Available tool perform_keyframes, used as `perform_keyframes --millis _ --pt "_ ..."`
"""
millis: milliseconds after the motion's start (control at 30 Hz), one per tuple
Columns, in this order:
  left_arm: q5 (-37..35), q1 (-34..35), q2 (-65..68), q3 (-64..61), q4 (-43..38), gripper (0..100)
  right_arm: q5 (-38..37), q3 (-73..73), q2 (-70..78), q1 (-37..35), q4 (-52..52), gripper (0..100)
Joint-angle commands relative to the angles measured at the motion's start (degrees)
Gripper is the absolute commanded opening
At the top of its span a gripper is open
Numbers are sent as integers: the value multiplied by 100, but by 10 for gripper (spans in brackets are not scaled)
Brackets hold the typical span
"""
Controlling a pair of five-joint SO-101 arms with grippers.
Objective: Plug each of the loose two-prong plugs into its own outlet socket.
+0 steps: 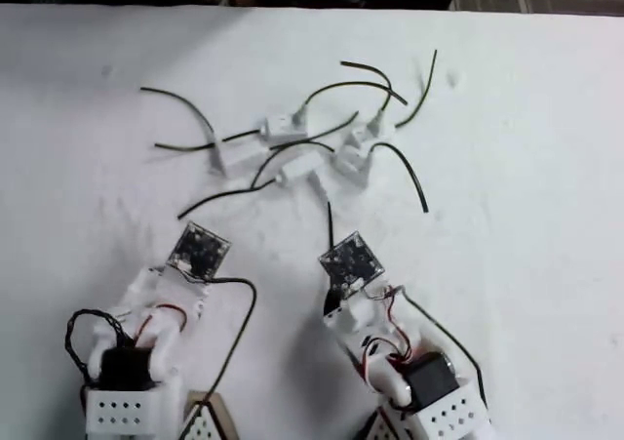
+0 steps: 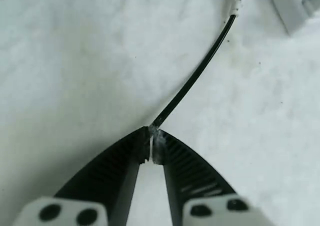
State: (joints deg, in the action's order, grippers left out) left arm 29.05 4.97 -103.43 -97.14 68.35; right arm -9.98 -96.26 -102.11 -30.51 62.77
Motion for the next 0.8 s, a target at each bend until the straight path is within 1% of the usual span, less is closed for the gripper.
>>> perform_keyframes --millis 0,67,300,767 --pt "26 -13 -40 18 229 24 -9 -62 31 48 163 20" --pt "44 -13 -40 18 545 24 -9 -62 4 84 321 21" --pt "62 -13 -40 18 536 24 -9 -62 4 699 470 21" --pt "62 -13 -40 18 536 24 -18 -62 4 716 470 19"
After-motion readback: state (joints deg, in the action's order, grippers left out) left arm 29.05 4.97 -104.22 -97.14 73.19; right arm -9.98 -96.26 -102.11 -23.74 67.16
